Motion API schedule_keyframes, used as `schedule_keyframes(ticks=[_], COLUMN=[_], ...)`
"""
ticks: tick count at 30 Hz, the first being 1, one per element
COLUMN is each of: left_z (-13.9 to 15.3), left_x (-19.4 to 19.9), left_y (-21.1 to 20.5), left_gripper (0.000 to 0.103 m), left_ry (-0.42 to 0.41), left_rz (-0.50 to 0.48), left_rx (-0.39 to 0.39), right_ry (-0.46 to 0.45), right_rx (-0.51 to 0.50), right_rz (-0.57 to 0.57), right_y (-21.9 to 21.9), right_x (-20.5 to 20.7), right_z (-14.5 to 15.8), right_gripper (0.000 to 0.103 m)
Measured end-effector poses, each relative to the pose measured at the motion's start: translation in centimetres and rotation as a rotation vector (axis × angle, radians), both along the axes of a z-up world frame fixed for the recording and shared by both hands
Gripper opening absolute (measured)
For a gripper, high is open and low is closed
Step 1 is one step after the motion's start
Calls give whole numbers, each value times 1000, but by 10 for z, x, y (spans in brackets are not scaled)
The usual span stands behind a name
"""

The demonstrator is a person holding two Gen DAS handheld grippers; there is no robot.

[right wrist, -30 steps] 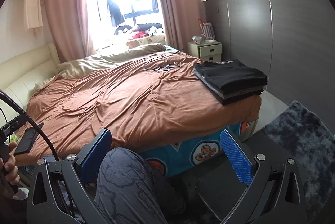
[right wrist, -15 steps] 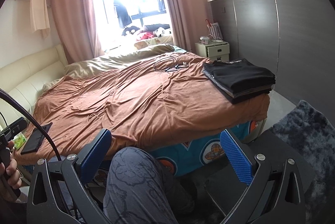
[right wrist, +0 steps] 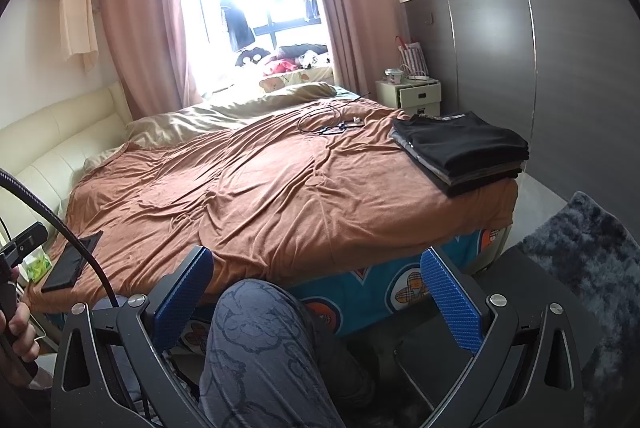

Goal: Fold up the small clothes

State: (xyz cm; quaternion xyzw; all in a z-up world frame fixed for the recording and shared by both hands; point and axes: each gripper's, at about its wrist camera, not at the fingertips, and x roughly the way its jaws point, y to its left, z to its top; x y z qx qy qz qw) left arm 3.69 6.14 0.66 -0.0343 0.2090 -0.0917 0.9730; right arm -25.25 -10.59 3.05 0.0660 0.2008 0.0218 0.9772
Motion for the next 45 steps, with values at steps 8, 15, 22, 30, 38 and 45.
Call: schedule_keyframes(ticks=[8, 15, 22, 30, 38, 45], left_z=[1, 1, 1, 0, -1, 0], left_x=[-3, -4, -5, -7, -10, -11], left_y=[-5, -5, -5, -8, -8, -10], left_gripper=[103, 103, 103, 103, 103, 103], left_ry=[-5, -3, -2, -2, -4, -9], left_rz=[3, -3, -2, -3, -4, 0], left_rx=[13, 9, 4, 12, 0, -4], right_ry=[-1, -1, -3, -13, -4, -5], right_rx=[-2, -1, 4, 2, -5, -5], right_rz=[1, 2, 4, 1, 1, 2], right_y=[5, 7, 9, 8, 7, 7], right_x=[-1, -2, -3, -9, -8, -7], right_z=[1, 0, 0, 0, -2, 0], right_gripper=[103, 103, 103, 103, 103, 103])
